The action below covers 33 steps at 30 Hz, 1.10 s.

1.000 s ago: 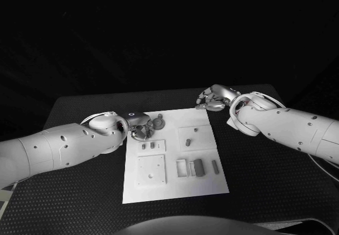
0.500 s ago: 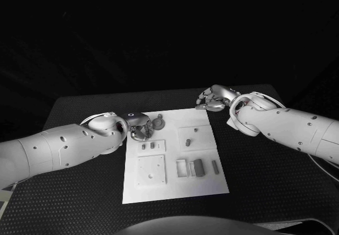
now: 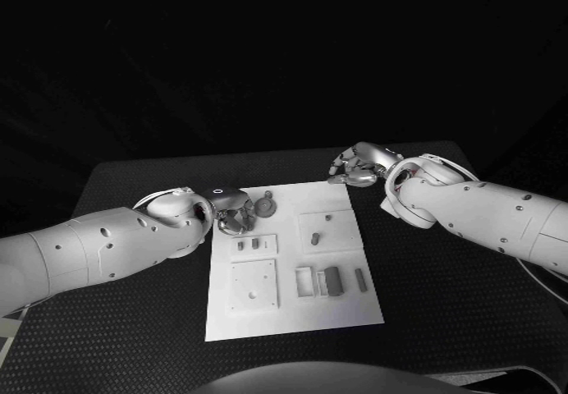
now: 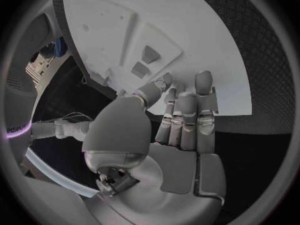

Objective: Assemble the parts on the task board

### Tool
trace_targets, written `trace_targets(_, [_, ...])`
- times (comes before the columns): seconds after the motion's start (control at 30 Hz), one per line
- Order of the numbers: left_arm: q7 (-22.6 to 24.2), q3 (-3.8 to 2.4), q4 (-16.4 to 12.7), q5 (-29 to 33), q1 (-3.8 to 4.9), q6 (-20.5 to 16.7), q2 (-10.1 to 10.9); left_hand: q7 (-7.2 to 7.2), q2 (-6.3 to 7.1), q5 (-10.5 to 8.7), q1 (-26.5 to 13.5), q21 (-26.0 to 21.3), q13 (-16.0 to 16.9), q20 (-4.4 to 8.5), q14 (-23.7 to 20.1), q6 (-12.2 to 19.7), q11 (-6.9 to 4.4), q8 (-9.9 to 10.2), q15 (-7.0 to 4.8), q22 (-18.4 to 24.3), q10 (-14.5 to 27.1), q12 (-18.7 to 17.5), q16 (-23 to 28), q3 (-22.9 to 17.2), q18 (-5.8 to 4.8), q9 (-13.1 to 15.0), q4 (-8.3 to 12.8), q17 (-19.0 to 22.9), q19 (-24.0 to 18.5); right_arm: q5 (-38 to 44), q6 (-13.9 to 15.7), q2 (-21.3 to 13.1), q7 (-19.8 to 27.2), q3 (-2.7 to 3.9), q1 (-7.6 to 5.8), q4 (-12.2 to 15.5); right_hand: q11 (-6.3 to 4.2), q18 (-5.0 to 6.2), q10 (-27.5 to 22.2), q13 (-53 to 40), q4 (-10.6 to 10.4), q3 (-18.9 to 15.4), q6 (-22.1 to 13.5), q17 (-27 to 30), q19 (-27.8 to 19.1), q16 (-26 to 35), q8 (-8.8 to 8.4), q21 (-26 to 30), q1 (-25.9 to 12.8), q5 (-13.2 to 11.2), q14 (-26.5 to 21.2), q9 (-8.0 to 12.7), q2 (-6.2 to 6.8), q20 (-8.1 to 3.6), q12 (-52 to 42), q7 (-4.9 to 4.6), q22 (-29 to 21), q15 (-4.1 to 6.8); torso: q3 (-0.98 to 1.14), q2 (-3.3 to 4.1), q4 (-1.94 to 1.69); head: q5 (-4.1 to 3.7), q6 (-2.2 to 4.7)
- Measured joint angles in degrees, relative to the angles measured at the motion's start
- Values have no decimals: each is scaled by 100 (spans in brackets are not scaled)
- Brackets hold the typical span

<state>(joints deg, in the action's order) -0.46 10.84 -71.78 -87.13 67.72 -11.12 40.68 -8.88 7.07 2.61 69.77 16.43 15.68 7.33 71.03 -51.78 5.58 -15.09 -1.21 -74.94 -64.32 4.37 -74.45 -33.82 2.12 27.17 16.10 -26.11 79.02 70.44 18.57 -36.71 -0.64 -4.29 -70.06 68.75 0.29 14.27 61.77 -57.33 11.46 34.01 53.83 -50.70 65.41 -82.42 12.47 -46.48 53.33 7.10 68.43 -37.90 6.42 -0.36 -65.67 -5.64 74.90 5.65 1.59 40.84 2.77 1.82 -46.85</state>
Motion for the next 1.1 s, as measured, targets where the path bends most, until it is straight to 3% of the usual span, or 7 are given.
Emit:
trace_targets(0.13, [-32, 0, 12, 1, 0, 4, 14, 21, 63, 0, -12, -31, -34, -49, -50, 85, 68, 0, 51, 0, 211, 0, 18, 17, 11, -4, 16, 0, -49, 0, -1, -4, 0, 0, 0, 0, 0, 0, 0, 5, 0, 0, 0, 0, 0, 0, 0, 0, 0, 0, 0, 0, 0, 0, 0, 0, 0, 0, 1, 0, 0, 2, 2])
trace_targets(0.23, [-40, -4, 21, 2, 2, 3, 54, 43, 109, 0, 22, -63, -63, -85, -98, 206, 95, 45, 98, 1, 363, -1, 34, 17, 105, -18, 16, 0, -85, 0, -1, -5, 0, 0, 1, 0, 0, 0, 0, 5, 49, 36, -2, 1, 0, 0, -19, 0, 0, 0, 0, 1, 0, 0, 0, -2, 0, 0, 2, -1, 0, 4, 9])
trace_targets(0.4, [-40, -16, 118, 5, 10, -39, 139, 74, 168, 0, 48, -102, -135, -182, -179, 375, 170, 95, 178, 1, 602, -40, 34, 17, 236, -33, 16, 1, -141, 0, 3, -4, 0, 0, 1, 4, 45, 0, -45, 5, 217, 52, -92, 1, -9, 22, -163, 0, 119, 0, 19, 27, 27, 9, 0, -92, 0, -37, 4, -1, 4, 8, 21])
trace_targets(0.5, [-23, -21, 229, 40, 12, -101, 193, 71, 198, 0, 78, -163, -147, -225, -219, 378, 207, 95, 218, 1, 640, -40, 83, 16, 245, -32, 16, 15, -185, 0, 6, -15, 2, 0, 1, 8, 65, -1, -65, 5, 278, 53, -108, -1, -10, 22, -173, 0, 177, 0, 28, 36, 29, 10, 0, -108, 0, -61, 5, -1, 4, 9, 29])
trace_targets(0.7, [50, -112, 437, 332, -1, -248, 289, -32, 195, 23, 75, -739, -116, -418, -956, 214, 157, -55, 250, 221, 500, 213, 786, -183, 276, 49, -20, 339, -921, 0, 11, -54, 18, 0, 1, 7, 95, -1, -95, 5, 389, 56, -131, -4, -19, 39, -173, 23, 272, 0, 12, 35, 45, 19, 0, -130, 0, -86, 4, -2, 2, 5, 40])
trace_targets(0.97, [294, -317, 473, 1970, 11, -444, 502, -116, 174, 23, -225, -1287, -97, -613, -1596, 175, 242, -139, 347, 872, 397, 440, 1934, -226, 328, 96, -44, 786, -1780, 39, -32, -137, 100, -2, 1, 56, 176, 0, -207, 56, 459, 79, -231, 26, -179, 158, -217, 135, 432, 0, -114, 31, 24, 109, 69, -228, 0, -147, 4, -1, 3, 2, 72])
trace_targets(1.1, [469, -343, 409, 2922, 11, -495, 633, -166, 198, 23, -498, -1287, -101, -697, -1852, 225, 326, -139, 496, 1234, 426, 496, 2444, 37, 177, 109, -3, 934, -2262, 103, -68, -196, 153, -6, 7, 126, 186, 0, -375, 249, 489, 109, -310, 139, -406, 397, -217, 296, 567, 0, -303, 12, 34, 195, 343, -301, 0, -170, 4, -1, 3, 1, 93])
